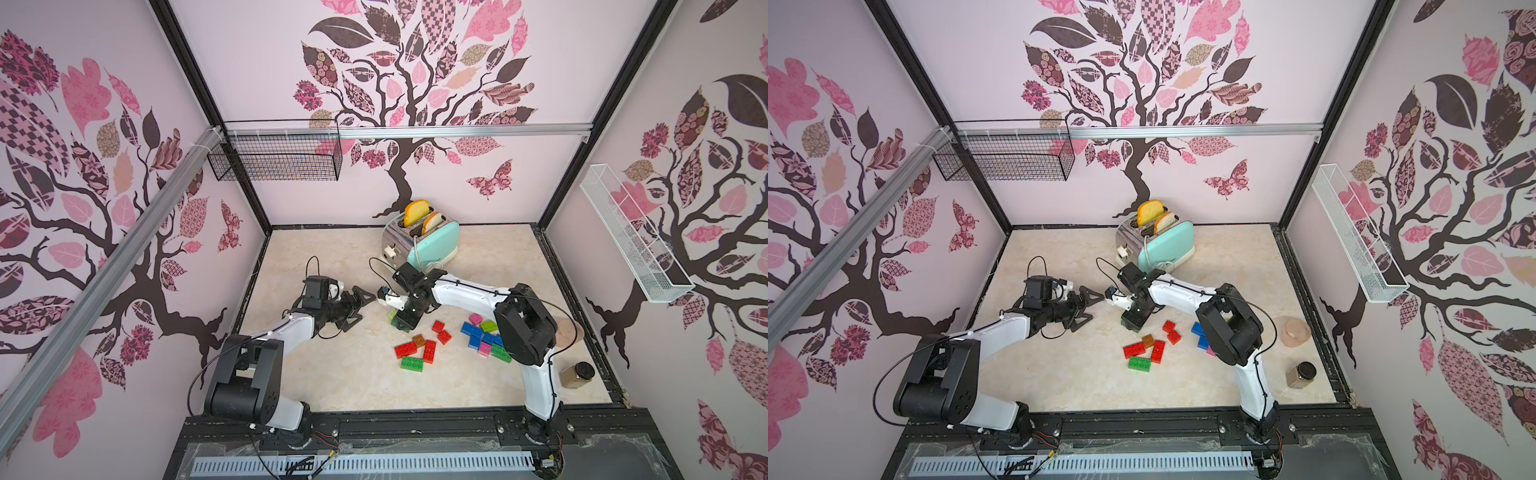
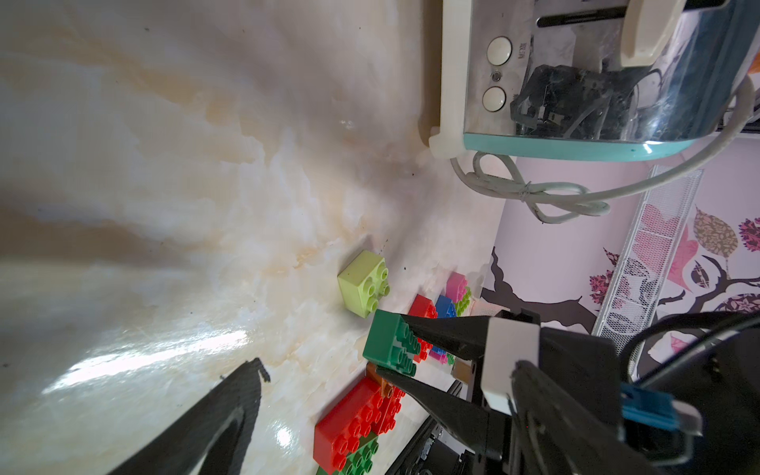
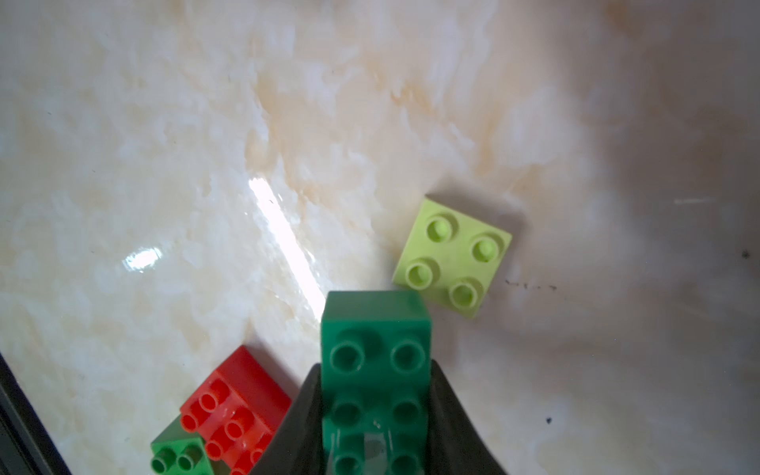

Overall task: Assemble a heart with lego
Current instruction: Adjust the lego brick at the center of the board.

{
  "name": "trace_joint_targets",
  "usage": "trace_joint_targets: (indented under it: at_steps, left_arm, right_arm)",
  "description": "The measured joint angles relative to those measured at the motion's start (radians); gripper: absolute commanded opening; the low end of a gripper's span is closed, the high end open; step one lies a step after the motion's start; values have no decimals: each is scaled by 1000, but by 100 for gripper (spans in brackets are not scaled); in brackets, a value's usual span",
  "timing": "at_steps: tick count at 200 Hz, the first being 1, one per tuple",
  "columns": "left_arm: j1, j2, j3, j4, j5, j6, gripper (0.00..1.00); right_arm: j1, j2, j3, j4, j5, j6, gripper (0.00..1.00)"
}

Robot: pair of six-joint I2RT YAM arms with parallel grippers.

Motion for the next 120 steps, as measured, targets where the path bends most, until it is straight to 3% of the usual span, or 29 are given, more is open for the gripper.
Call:
trace_joint_targets:
  at_steps: [43,120]
  left_arm:
    - [10,0,0,-7,-15,5,97]
    - [10,-10,0,-28,-3,19,97]
  right_arm:
    - [5,36,32,-2,-24,4,32]
    - [-36,13,9,18,38,-64,33]
